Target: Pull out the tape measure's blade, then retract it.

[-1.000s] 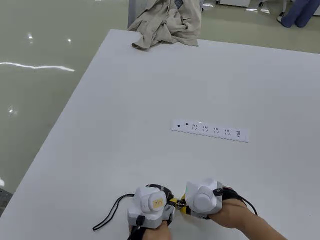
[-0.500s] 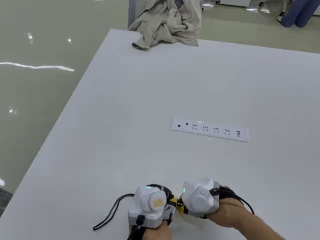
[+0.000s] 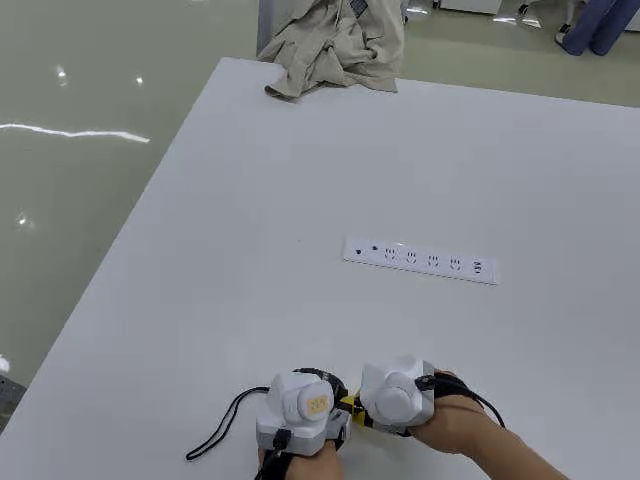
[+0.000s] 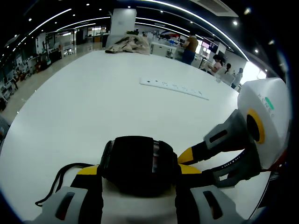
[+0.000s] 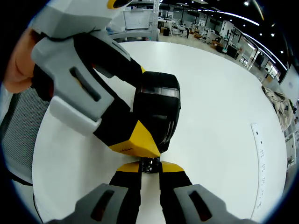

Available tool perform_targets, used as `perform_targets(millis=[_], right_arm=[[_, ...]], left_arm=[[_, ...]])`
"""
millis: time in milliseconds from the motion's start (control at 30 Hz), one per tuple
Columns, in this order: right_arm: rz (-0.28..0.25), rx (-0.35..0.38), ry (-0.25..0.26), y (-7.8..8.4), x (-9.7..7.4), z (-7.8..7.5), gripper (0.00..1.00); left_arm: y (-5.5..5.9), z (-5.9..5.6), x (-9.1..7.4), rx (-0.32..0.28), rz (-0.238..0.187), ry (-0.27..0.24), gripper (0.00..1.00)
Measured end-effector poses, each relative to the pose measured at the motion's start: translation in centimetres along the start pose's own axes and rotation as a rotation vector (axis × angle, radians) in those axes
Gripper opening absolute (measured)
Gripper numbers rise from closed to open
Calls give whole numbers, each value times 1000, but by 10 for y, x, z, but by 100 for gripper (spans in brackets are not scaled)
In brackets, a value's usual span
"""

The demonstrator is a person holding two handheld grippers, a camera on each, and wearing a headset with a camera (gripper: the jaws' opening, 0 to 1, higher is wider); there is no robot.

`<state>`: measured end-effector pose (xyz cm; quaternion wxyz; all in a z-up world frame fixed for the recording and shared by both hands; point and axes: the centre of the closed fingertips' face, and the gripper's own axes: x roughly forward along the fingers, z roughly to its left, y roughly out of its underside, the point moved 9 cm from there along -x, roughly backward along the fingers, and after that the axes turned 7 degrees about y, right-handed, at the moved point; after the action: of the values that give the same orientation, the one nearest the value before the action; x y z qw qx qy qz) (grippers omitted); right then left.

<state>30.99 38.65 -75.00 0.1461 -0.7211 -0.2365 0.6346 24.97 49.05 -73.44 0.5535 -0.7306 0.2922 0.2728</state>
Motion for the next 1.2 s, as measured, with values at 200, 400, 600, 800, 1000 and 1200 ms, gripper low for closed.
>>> perform_targets(millis=[200,400,600,800,1000,1200], right_arm=[[1,1,0,-1,0,0,14],[6,-17,-1,-2,-1,0,14],[7,-21,-2,-2,-1,0,14],[-3,-20,0,-1,0,1,13],[-3,-28,3,-1,-1,1,13],[-5,-30,5,0,0,1,13]], left_arm=[[0,0,0,-1,-1,0,60],[0,0,0,-1,-1,-1,60],[0,0,0,2,-1,-4,60],[-1,-1,0,8,3,-9,61],[-1,-1,0,-3,-1,-13,62],[-1,-1,0,16,-9,-16,63]])
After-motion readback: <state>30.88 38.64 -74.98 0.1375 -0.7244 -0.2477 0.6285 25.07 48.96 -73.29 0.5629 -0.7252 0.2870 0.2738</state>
